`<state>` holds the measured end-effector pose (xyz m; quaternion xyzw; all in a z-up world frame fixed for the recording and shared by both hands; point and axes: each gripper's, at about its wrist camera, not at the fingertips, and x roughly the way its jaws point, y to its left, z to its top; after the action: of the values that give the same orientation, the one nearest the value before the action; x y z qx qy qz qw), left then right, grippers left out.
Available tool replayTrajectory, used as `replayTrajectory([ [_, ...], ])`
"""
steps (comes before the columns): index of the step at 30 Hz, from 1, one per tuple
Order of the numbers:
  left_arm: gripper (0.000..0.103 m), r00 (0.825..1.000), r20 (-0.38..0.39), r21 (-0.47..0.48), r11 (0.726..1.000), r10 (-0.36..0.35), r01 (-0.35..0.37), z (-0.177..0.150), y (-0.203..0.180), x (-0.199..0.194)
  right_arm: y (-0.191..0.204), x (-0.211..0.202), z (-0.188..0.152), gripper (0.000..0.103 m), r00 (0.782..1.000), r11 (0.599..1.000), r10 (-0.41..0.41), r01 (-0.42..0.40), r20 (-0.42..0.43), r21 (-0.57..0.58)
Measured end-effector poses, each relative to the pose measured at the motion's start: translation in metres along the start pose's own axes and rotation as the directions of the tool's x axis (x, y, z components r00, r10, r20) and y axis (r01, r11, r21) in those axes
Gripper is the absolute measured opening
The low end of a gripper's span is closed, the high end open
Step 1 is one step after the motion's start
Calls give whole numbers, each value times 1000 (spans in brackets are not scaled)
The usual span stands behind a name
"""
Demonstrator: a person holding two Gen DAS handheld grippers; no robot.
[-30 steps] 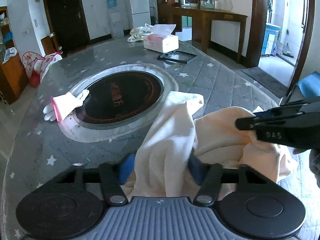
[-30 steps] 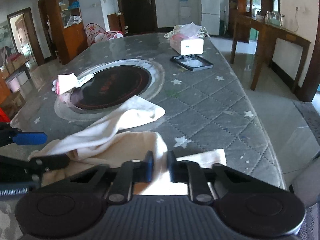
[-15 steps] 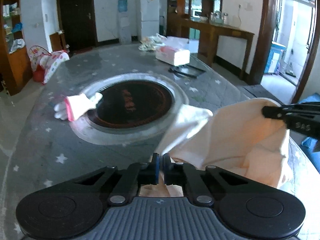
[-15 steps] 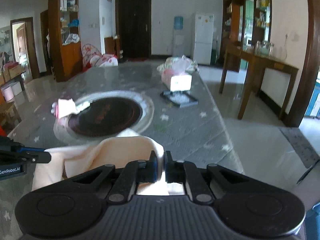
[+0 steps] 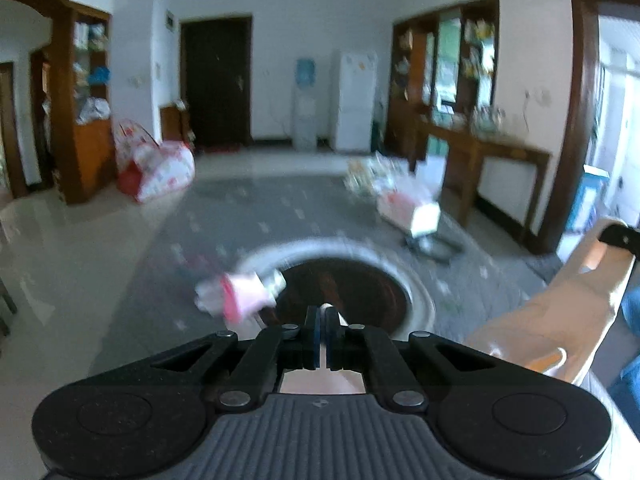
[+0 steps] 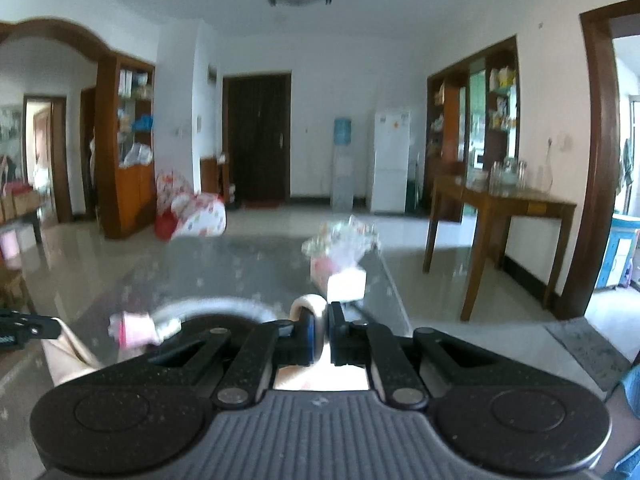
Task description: Fold clothes
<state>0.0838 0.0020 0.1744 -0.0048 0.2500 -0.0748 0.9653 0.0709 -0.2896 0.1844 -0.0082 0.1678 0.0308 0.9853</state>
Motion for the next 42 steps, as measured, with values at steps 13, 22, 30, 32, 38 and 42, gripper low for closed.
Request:
replayTrajectory([
  [13, 2, 997, 71, 76, 997, -34, 29, -8, 22, -103, -22, -90, 12, 6, 990, 992, 125, -125, 70, -5],
  [22, 2, 990, -83, 113, 986, -114, 123, -87, 21, -145, -21, -152, -47, 6, 978, 977, 189, -196, -88, -81],
  [30, 5, 927, -332, 69, 975, -177, 210, -163, 28, -142, -11, -169, -134, 10, 910, 965, 207, -250, -360, -79],
  [32, 7, 910, -371, 64, 973, -184, 223, -173, 31, -140, -15, -171, -146, 17, 893, 966, 204, -251, -401, -68],
  [38, 14, 925, -340, 91, 973, -172, 214, -163, 34, -146, -32, -184, -141, 31, 892, 973, 183, -224, -413, -53],
  [42, 21, 930, -319, 85, 971, -184, 221, -152, 31, -139, -39, -179, -131, 32, 906, 979, 154, -193, -395, -61],
])
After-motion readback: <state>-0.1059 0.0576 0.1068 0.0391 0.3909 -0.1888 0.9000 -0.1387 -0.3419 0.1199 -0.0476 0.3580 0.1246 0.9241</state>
